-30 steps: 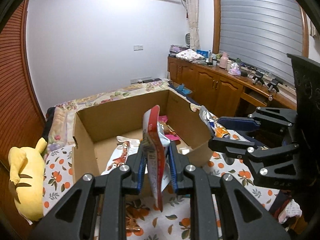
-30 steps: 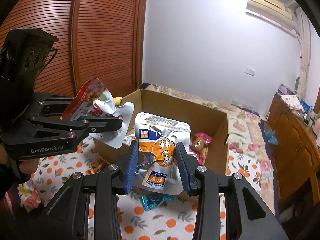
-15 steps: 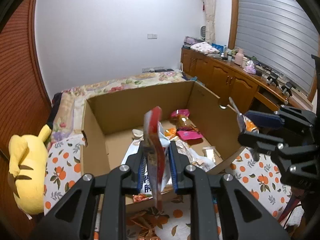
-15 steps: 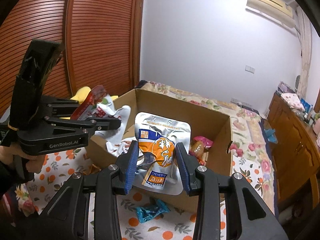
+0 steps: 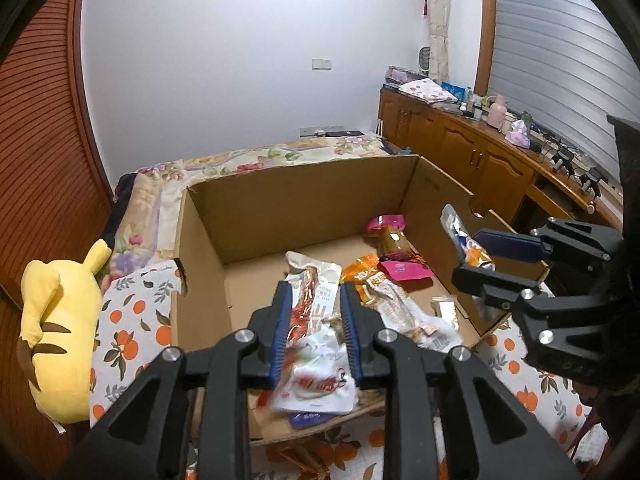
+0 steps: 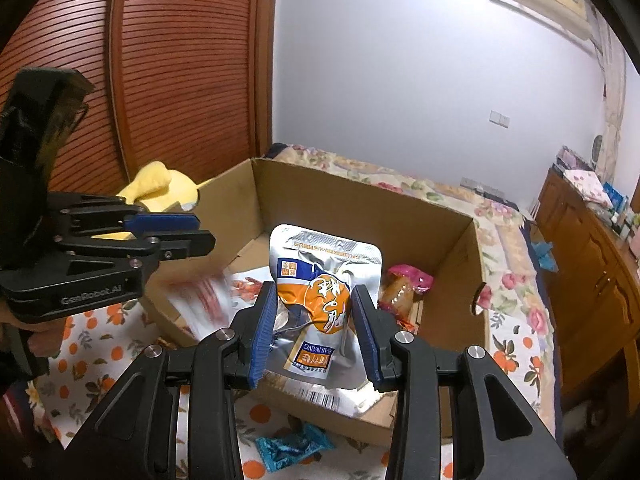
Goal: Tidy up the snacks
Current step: 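Open the left tool and the right tool to drop packets into the box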
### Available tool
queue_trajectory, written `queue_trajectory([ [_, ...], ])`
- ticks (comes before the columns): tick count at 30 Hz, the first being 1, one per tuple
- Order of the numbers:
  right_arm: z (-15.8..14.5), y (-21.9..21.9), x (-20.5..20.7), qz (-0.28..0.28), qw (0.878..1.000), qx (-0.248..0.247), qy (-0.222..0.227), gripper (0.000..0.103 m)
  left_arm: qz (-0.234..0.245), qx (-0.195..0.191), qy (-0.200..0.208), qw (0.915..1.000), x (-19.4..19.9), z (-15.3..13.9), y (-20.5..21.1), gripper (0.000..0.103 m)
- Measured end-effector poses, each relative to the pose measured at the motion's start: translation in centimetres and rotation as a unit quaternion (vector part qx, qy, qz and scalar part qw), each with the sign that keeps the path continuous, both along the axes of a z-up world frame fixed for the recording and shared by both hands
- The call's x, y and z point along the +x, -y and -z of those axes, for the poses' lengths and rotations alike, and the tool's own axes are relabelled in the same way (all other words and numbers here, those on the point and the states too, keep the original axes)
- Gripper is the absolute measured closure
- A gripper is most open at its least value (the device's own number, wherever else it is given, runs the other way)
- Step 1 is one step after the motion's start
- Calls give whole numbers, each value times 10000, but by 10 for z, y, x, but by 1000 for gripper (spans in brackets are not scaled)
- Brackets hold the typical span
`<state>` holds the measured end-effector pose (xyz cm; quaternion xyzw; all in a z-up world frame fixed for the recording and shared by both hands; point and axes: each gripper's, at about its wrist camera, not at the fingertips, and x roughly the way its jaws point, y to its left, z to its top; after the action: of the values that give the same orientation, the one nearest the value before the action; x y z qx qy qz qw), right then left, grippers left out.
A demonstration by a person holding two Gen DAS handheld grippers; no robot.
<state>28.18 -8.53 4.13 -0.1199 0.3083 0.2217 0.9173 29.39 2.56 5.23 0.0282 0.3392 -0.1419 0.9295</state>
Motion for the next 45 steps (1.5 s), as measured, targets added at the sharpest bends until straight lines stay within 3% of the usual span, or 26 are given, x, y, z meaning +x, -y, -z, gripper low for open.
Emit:
queue_trajectory([
  [9, 13, -5, 18, 77, 9996, 188, -200, 64, -184, -32, 13, 9998, -2, -2, -15, 52],
  [23, 12, -4, 15, 133, 9987, 436, -221, 65, -286, 6, 177, 9994, -19, -14, -35, 49],
  [29, -4, 2, -10, 99, 9978, 652, 13, 49, -269, 24, 318, 9991, -31, -20, -33, 40],
  [31, -7, 4, -18, 104, 9978, 644, 75, 42, -246, -30, 396, 9989, -36, -23, -33, 24],
  [36, -12, 8, -36, 126, 9973, 711, 156, 28, -147, -180, 443, 9987, -47, -29, -34, 21],
  [45, -1, 14, -65, 156, 9972, 720, 81, 26, 83, -201, 604, 9979, -80, -31, -26, 21],
])
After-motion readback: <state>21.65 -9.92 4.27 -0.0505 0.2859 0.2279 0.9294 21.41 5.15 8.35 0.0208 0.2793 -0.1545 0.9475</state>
